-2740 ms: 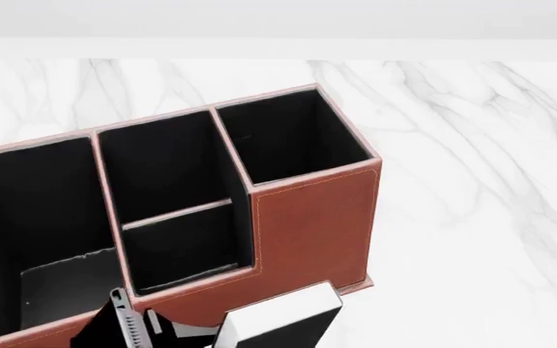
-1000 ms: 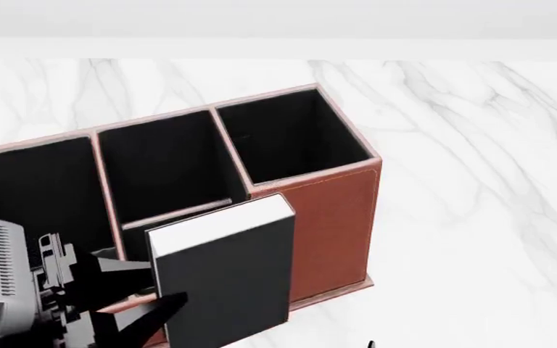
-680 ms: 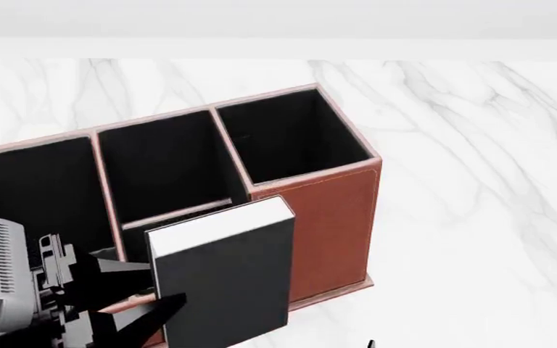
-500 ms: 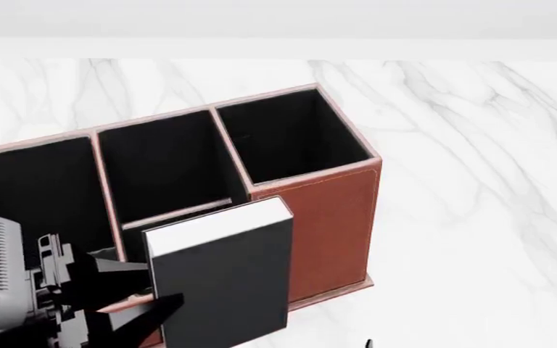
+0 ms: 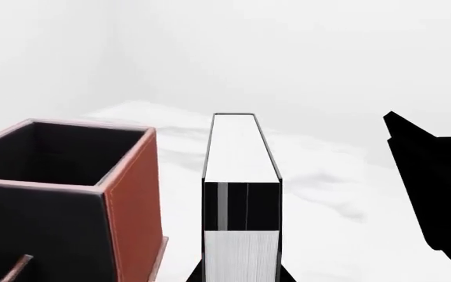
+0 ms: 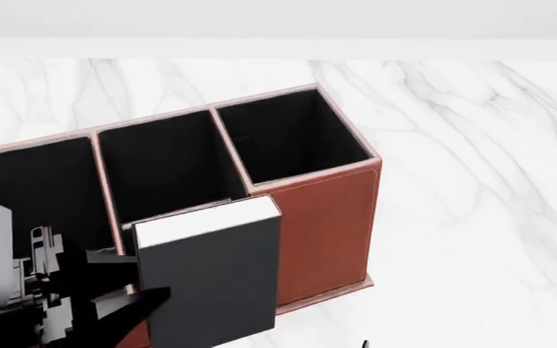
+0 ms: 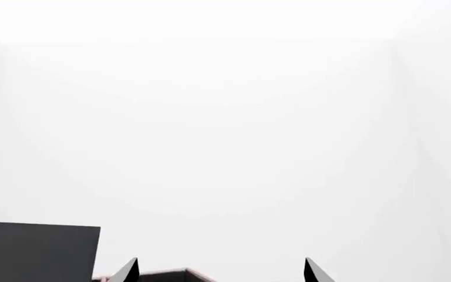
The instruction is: Pick up the book and place it in the back compartment of the caddy.
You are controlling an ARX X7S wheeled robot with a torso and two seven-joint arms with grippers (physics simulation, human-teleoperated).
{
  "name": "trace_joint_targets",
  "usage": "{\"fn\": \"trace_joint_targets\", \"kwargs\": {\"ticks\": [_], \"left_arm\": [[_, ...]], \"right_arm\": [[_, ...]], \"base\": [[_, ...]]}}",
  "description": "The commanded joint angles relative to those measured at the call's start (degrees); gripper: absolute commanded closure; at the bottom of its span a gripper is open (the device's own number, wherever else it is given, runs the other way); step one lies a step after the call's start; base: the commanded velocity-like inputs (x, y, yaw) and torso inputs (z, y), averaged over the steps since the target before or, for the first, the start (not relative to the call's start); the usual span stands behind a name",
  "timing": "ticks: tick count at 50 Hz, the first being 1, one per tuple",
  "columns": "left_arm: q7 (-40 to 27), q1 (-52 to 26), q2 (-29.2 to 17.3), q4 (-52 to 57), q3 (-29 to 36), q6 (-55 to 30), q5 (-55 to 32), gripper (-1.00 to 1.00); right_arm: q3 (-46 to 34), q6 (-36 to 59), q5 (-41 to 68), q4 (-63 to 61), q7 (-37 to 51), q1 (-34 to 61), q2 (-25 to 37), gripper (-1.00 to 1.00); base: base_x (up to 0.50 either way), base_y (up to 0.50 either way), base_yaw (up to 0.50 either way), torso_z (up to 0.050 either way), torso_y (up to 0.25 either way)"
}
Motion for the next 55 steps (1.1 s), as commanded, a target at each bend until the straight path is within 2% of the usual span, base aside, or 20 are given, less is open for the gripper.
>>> {"fn": "trace_joint_targets", "kwargs": {"ticks": [1,12,27,48,49,50,55], "left_arm": [[-0.7,-0.6,-0.6,0.0,-2.8,1.5,-1.9,1.0],[-0.9,-0.2,-1.4,0.4,-3.0,3.0,-0.1,1.0],[4.0,-3.3,0.9,-7.5,-0.9,5.0,5.6,1.0],[4.7,-6.1,3.2,-13.3,-0.3,7.5,10.1,1.0],[5.1,-6.3,3.5,-14.0,-0.2,8.1,10.6,1.0],[6.9,-7.1,5.4,-18.4,-0.3,12.2,13.0,1.0],[8.8,-7.8,6.9,-22.2,-0.8,14.0,13.0,1.0]], "right_arm": [[-0.2,-0.2,-0.1,0.2,0.1,0.2,0.1,-1.0],[-0.4,-0.3,-0.2,0.5,0.2,0.3,0.1,-1.0],[-0.7,-0.3,-0.4,0.5,0.3,0.4,0.2,-1.0],[-1.1,-0.2,-0.2,0.6,0.5,0.6,0.4,-1.0],[-1.1,-0.1,-0.3,0.6,0.5,0.7,0.4,-1.0],[-1.3,-0.3,-0.4,1.1,0.4,0.7,0.3,-1.0],[-1.5,-0.3,-0.5,1.2,0.4,0.8,0.2,-1.0]], "base": [[0.0,0.0,0.0,0.0,0.0],[0.0,0.0,0.0,0.001,0.002],[0.0,0.0,0.0,0.0,0.001],[0.0,0.0,0.0,0.0,0.001],[0.0,0.0,0.0,0.0,0.0],[0.0,0.0,0.0,0.0,0.0],[0.0,0.0,0.0,0.0,0.002]]}}
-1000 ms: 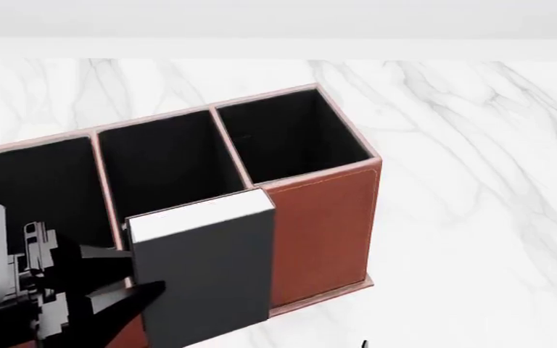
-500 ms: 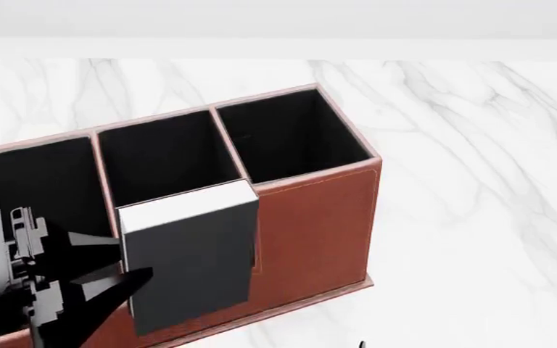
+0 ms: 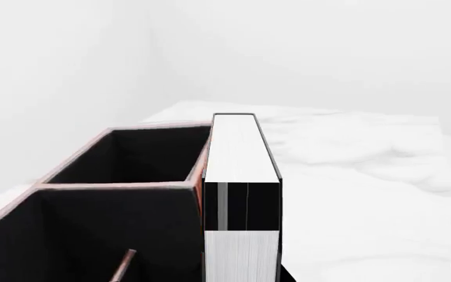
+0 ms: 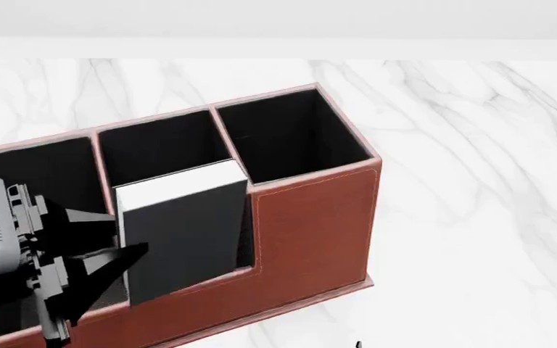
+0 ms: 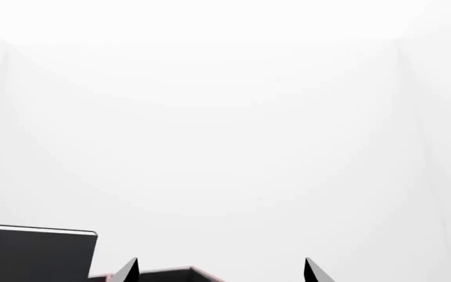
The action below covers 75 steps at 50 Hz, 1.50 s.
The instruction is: Pick up the book and place it in the back compartment of the caddy.
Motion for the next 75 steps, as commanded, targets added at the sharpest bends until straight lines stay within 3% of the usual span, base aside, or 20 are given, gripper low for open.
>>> {"fn": "trace_joint_targets", "kwargs": {"ticks": [1,62,75], "left_arm": [[2.6,-2.6,3.2,-6.7,-2.1,4.7,0.1,1.0],[13.2,-13.2,13.9,-34.5,-0.5,10.0,4.3,1.0],[12.4,-13.3,14.0,-35.0,0.2,10.7,5.7,1.0]], "right_arm": [[-0.4,0.0,0.0,0.5,0.0,0.3,0.0,-1.0],[-1.2,0.2,0.1,0.8,0.6,0.7,0.5,-1.0],[-1.4,0.2,0.0,1.0,0.8,0.9,0.5,-1.0]], "base": [[0.0,0.0,0.0,0.0,0.0],[0.0,0.0,0.0,0.0,0.001],[0.0,0.0,0.0,0.0,0.001]]}}
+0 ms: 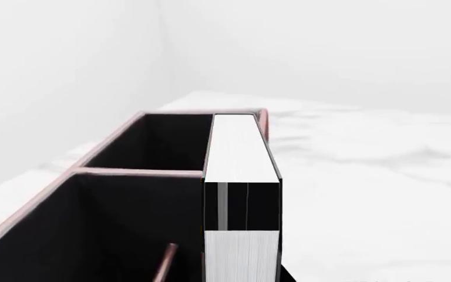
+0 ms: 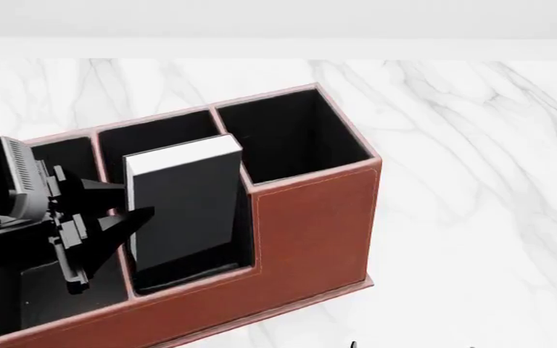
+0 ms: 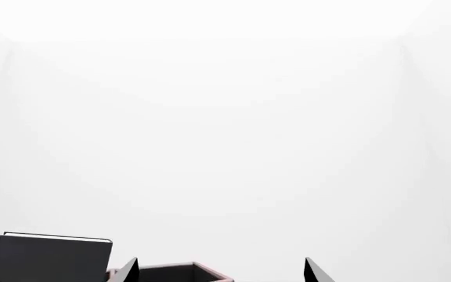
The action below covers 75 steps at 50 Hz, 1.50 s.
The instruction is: Pick up the book and place it in the back compartment of the caddy.
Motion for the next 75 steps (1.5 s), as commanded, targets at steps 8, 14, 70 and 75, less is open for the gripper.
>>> {"fn": "trace_joint_targets", "kwargs": {"ticks": [8,14,70,75], "left_arm": [[-0.4,-1.5,1.3,-2.0,-1.7,1.6,0.4,1.0],[-0.4,-1.9,2.0,-3.8,-1.7,2.8,0.9,1.0],[5.6,-7.1,12.0,-28.9,-16.0,16.1,11.5,-1.0],[4.0,-2.9,10.3,-19.8,-15.8,12.0,10.8,-1.0]], "right_arm": [[-0.4,0.0,0.2,0.5,0.1,0.3,0.1,-1.0],[-0.5,0.1,0.2,0.6,0.1,0.4,0.1,-1.0],[-1.2,0.3,1.0,0.9,0.6,0.9,0.6,-1.0],[-1.1,0.4,0.9,0.9,0.7,1.0,0.6,-1.0]], "base": [[0.0,0.0,0.0,0.0,0.001],[0.0,0.0,0.0,0.0,0.002],[0.0,0.0,0.0,0.0,0.001],[0.0,0.0,0.0,0.0,0.0]]}}
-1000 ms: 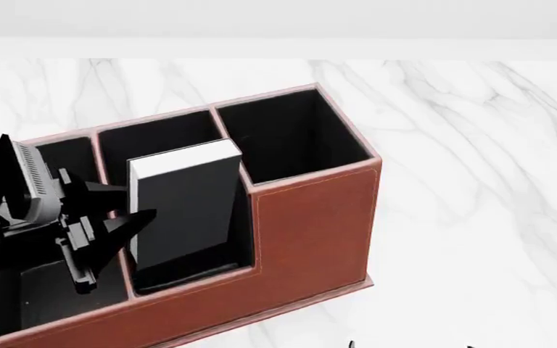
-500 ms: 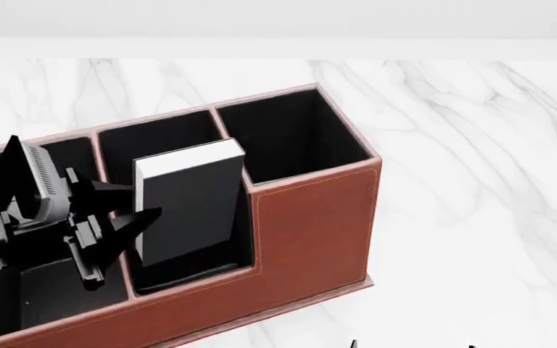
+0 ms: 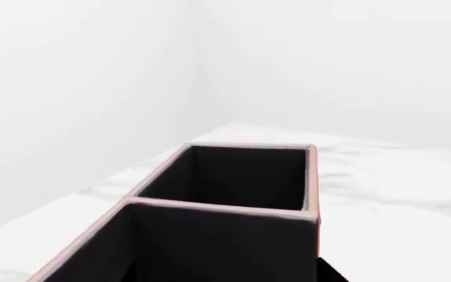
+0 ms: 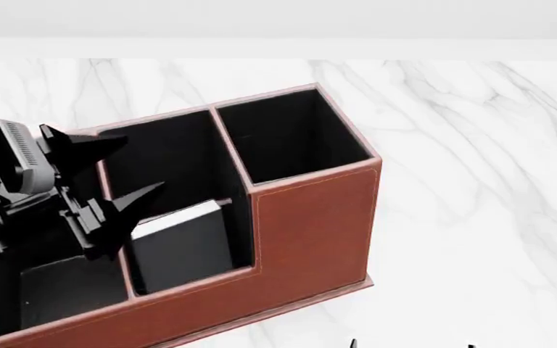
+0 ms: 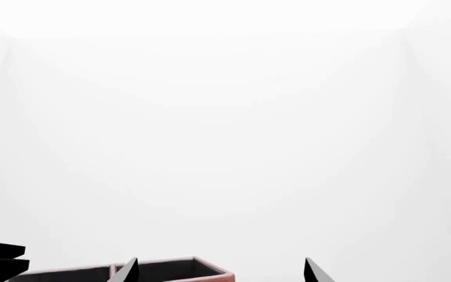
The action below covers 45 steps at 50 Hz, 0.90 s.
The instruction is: Pick up the book and place it in the back compartment of the caddy.
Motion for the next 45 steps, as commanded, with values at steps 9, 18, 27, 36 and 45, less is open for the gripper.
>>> {"fn": "trace_joint_targets", "kwargs": {"ticks": [9,18,27,36,45], "left_arm": [[-9.6,18.0,-8.5,41.0,-1.3,-18.2,-3.2,-1.0],[-15.6,28.6,-15.1,64.2,-1.9,-23.8,-7.2,-1.0],[-18.1,33.2,-18.5,73.3,-2.0,-25.6,-8.6,-1.0],[-21.6,36.7,-21.4,81.6,-2.6,-27.4,-9.7,-1.0],[-23.2,37.9,-23.4,86.9,-3.4,-28.2,-10.7,-1.0]], "right_arm": [[-0.3,0.7,-0.2,0.5,0.3,0.5,-0.2,-1.0],[-0.6,1.4,-0.7,2.3,0.3,1.7,-0.9,-1.0],[-0.3,3.8,1.6,3.5,-0.2,4.2,-0.6,-1.0],[1.0,11.6,1.2,-1.0,0.1,8.3,0.0,-1.0],[1.4,19.2,0.2,-6.5,-0.1,12.6,0.0,-1.0]], "base": [[0.0,0.0,0.0,0.0,0.0],[0.0,0.0,0.0,0.0,0.0],[0.0,0.0,0.0,0.0,0.0],[0.0,0.0,0.0,0.0,0.0],[0.0,0.0,0.0,0.0,0.0]]}}
